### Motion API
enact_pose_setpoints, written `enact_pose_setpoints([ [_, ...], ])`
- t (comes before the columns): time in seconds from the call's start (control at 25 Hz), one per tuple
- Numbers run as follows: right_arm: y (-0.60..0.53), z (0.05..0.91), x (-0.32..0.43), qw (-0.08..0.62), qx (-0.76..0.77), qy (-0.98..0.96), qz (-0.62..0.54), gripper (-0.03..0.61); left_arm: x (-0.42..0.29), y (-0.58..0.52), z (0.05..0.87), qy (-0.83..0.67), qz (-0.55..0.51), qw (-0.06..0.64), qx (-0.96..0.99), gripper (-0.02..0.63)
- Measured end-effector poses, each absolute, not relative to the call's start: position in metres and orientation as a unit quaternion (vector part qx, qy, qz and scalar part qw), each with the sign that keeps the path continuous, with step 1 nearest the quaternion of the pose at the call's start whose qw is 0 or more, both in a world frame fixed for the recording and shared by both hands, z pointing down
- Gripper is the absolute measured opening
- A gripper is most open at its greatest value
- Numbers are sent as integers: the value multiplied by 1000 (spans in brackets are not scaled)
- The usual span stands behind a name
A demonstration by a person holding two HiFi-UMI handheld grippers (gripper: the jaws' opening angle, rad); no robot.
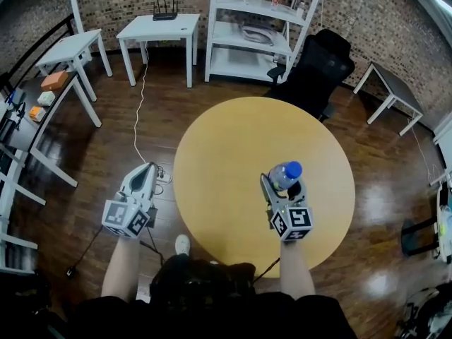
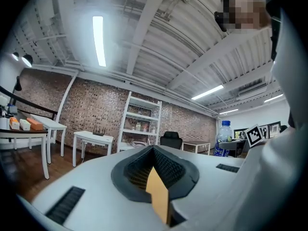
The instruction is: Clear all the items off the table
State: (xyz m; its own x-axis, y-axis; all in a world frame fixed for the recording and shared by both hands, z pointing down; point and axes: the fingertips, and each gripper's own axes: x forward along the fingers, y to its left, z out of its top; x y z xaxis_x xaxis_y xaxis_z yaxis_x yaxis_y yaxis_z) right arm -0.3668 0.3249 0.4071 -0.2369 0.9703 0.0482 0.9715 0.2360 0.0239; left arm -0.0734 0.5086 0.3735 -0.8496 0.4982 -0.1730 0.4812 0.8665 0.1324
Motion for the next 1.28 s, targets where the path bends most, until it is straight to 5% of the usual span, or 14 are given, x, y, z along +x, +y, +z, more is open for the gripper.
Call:
enact_pose_setpoints([
  [1.28,509,576,-373,149,-609,-776,-72,380,-87,647,504,959,126,-57,247,0],
])
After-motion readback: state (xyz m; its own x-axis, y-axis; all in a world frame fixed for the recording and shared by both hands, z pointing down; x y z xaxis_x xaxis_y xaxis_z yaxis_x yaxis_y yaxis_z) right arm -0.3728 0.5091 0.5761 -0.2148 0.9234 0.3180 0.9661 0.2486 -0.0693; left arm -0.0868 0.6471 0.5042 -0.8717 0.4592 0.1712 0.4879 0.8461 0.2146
